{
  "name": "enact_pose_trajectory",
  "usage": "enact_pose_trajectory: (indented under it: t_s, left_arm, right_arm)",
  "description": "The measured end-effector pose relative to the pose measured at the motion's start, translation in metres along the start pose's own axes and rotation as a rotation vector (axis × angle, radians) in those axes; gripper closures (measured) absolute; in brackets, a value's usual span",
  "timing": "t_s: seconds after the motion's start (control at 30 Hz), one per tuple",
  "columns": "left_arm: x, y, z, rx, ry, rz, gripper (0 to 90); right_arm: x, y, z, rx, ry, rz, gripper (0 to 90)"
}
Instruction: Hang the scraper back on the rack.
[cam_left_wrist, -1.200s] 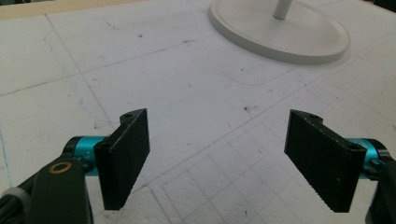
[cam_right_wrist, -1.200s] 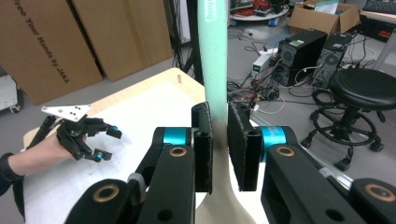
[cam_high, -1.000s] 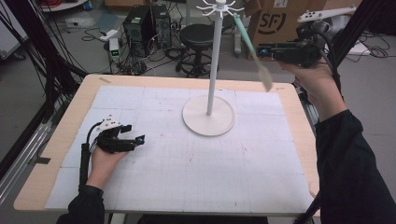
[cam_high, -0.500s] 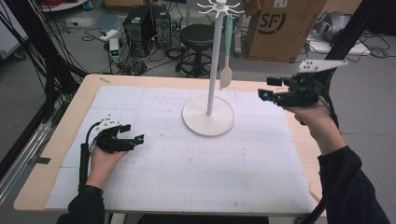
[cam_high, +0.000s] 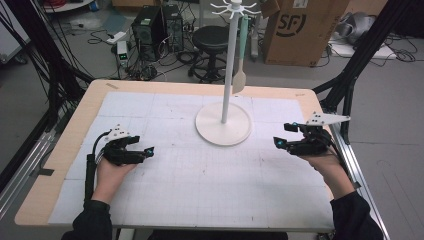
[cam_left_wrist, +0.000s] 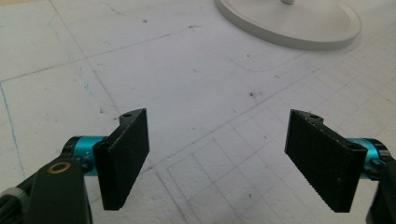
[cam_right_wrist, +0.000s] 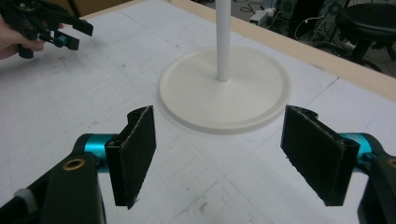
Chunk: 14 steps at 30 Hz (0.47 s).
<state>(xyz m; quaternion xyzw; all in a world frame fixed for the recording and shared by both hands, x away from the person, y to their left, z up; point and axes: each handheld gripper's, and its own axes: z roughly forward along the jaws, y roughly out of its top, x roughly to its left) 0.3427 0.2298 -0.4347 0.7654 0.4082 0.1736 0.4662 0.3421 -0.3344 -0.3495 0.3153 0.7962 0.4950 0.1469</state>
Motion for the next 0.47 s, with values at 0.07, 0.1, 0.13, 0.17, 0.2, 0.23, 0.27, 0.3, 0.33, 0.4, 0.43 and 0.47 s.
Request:
enact_pose_trajectory:
  t_s: [0.07, 0.1, 0.13, 0.17, 0.2, 0.23, 0.27, 0.3, 0.33, 0.4, 0.43, 0.47]
  left_arm:
    - [-0.001, -0.001, 0.0, 0.005, 0.004, -0.004, 22.3]
    - [-0.001, -0.001, 0.0, 0.012, 0.001, -0.003, 22.3]
    - [-0.002, -0.001, -0.001, 0.021, 0.006, -0.001, 22.3]
    - [-0.003, -0.002, -0.001, 0.021, 0.009, 0.003, 22.2]
    - [-0.004, -0.003, -0.001, 0.005, 0.015, 0.004, 22.2]
    - [-0.005, -0.005, -0.002, -0.01, 0.02, -0.001, 22.3]
    - [-0.005, -0.006, -0.003, -0.004, 0.018, -0.005, 22.3]
    - [-0.005, -0.006, -0.003, 0.004, 0.022, -0.002, 22.3]
    - [-0.006, -0.007, -0.004, 0.004, 0.028, 0.001, 22.1]
    - [-0.005, -0.008, -0.005, -0.003, 0.036, -0.004, 22.0]
    - [-0.006, -0.009, -0.005, -0.004, 0.046, -0.005, 21.5]
    - [-0.006, -0.009, -0.005, -0.004, 0.055, -0.001, 21.5]
  right_arm:
    - [0.002, -0.011, 0.006, 0.02, -0.013, 0.002, 24.9]
    - [0.002, -0.011, 0.006, 0.02, -0.013, 0.002, 24.9]
    - [0.002, -0.015, 0.008, 0.024, -0.014, 0.008, 24.9]
    - [0.003, -0.019, 0.009, 0.032, -0.02, 0.01, 24.4]
    - [0.003, -0.022, 0.011, 0.043, -0.029, 0.007, 24.3]
    - [0.004, -0.025, 0.013, 0.041, -0.041, 0.004, 24.3]
    - [0.004, -0.03, 0.015, 0.058, -0.054, 0.012, 24.3]
    - [0.004, -0.03, 0.015, 0.058, -0.054, 0.012, 24.3]
    - [0.005, -0.032, 0.015, 0.064, -0.066, 0.006, 24.1]
    - [0.005, -0.036, 0.016, 0.056, -0.078, 0.02, 23.9]
    - [0.005, -0.039, 0.018, 0.079, -0.102, 0.035, 21.9]
    - [0.005, -0.039, 0.018, 0.079, -0.102, 0.035, 21.9]
